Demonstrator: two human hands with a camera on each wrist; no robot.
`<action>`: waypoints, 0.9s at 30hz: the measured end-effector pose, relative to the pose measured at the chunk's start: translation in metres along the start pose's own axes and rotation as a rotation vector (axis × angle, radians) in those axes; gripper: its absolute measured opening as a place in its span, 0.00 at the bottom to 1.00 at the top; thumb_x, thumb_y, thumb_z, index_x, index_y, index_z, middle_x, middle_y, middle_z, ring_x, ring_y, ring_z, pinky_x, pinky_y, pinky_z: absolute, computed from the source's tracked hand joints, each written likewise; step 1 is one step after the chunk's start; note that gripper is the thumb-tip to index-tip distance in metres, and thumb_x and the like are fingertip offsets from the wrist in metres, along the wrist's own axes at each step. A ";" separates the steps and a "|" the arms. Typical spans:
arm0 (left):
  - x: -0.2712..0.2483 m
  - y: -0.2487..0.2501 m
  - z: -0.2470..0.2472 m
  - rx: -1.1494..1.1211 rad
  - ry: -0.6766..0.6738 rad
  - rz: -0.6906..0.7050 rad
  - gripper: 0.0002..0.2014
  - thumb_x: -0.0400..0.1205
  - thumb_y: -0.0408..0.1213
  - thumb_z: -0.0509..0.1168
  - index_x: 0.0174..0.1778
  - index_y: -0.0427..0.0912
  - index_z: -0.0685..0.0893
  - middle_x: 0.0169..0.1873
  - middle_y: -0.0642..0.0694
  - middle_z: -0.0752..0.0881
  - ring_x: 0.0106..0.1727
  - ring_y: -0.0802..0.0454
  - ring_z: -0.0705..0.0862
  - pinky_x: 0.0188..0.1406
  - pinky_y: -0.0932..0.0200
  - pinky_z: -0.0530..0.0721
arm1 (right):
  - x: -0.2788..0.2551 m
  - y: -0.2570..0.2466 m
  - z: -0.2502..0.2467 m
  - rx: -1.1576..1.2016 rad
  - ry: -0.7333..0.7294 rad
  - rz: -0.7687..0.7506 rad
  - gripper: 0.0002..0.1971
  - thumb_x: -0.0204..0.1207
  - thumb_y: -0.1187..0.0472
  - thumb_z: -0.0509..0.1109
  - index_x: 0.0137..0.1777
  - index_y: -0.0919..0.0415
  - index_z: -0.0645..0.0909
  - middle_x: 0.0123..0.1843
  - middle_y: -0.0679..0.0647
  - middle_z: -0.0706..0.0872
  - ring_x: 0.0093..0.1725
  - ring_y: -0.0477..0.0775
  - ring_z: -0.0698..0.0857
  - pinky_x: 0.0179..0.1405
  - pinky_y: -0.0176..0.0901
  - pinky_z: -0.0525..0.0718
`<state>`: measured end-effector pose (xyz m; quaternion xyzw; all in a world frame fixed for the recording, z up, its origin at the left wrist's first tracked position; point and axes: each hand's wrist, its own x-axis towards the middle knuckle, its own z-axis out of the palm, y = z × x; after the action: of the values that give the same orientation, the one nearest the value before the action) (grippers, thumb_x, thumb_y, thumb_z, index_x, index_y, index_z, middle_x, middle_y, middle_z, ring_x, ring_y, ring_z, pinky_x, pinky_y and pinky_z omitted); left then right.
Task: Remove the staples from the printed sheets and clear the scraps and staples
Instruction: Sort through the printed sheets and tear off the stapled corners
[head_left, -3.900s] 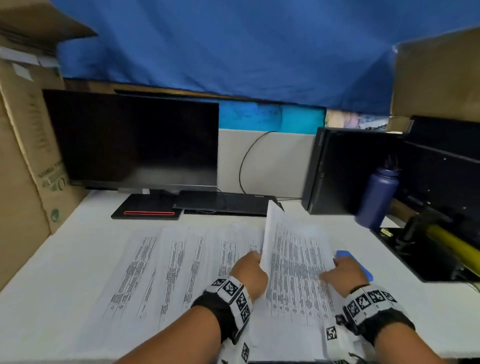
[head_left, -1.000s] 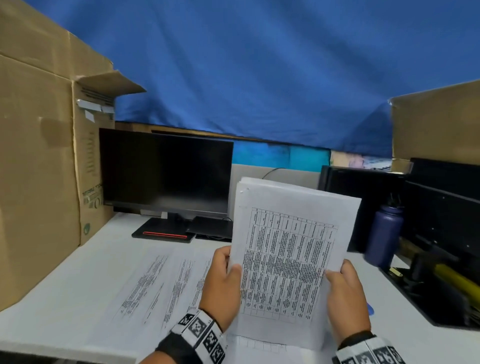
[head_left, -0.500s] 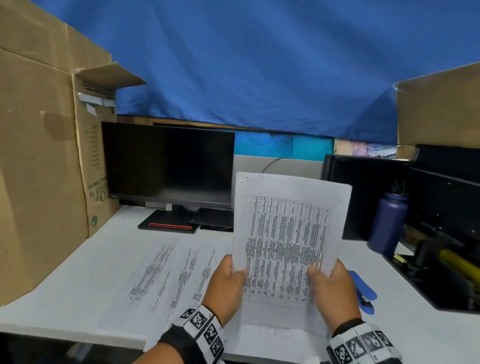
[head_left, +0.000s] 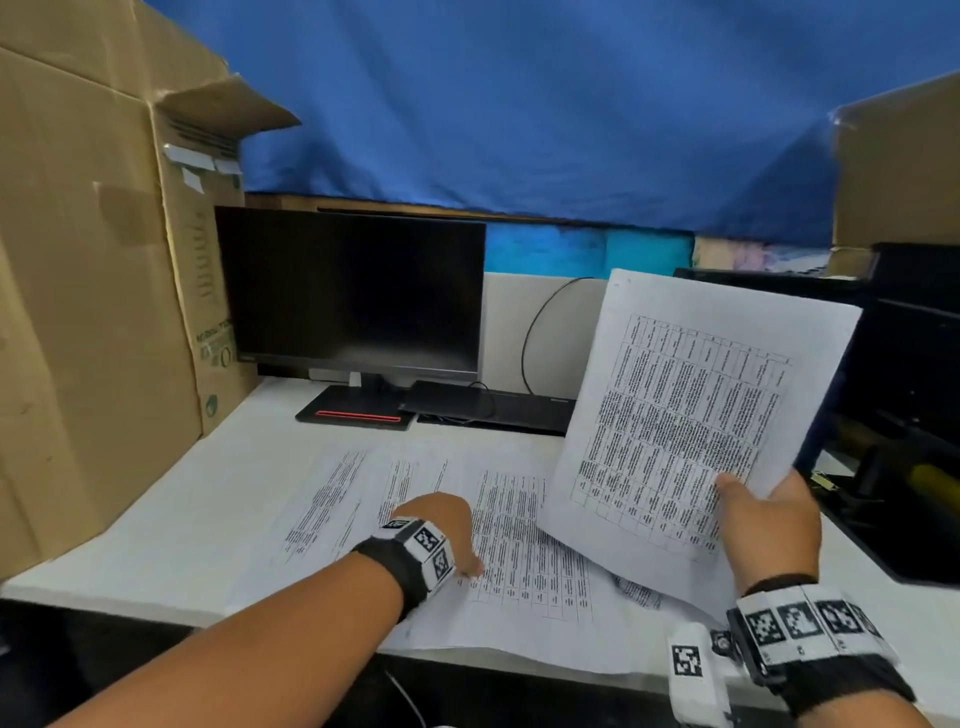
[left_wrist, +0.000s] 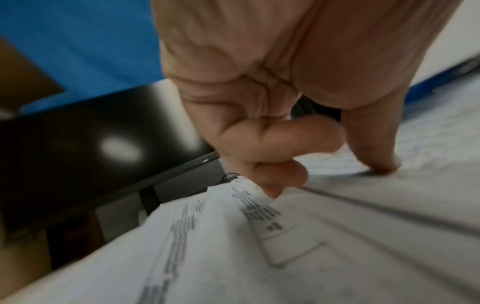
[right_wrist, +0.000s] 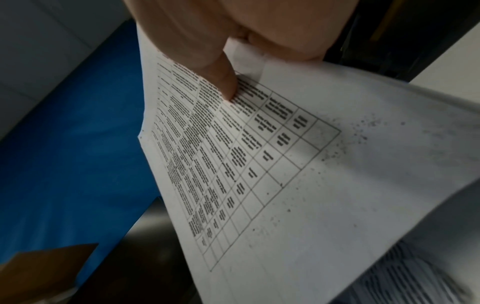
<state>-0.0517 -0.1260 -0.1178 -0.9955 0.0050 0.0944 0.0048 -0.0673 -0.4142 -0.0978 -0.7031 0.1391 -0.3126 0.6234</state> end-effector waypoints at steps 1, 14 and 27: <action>0.000 0.002 -0.001 -0.016 -0.023 -0.018 0.17 0.74 0.54 0.73 0.33 0.44 0.80 0.32 0.50 0.82 0.35 0.50 0.83 0.35 0.60 0.83 | 0.000 0.001 0.001 -0.006 -0.005 -0.002 0.15 0.77 0.61 0.70 0.62 0.48 0.82 0.56 0.51 0.88 0.55 0.59 0.87 0.64 0.62 0.84; 0.000 0.018 0.010 -0.119 0.031 -0.125 0.11 0.72 0.35 0.65 0.48 0.43 0.73 0.47 0.43 0.82 0.41 0.46 0.81 0.37 0.59 0.81 | -0.003 -0.002 -0.001 -0.024 -0.021 -0.014 0.13 0.78 0.63 0.70 0.61 0.53 0.81 0.54 0.52 0.86 0.55 0.61 0.85 0.65 0.61 0.82; -0.001 0.011 0.004 -0.435 0.085 -0.166 0.44 0.78 0.28 0.66 0.85 0.42 0.47 0.53 0.41 0.87 0.43 0.47 0.86 0.48 0.54 0.90 | -0.003 -0.006 -0.003 0.008 -0.026 -0.031 0.15 0.78 0.64 0.70 0.65 0.54 0.81 0.57 0.52 0.86 0.57 0.59 0.85 0.67 0.60 0.81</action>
<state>-0.0541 -0.1366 -0.1218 -0.9732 -0.0970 0.0504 -0.2025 -0.0723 -0.4134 -0.0925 -0.7066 0.1187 -0.3137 0.6231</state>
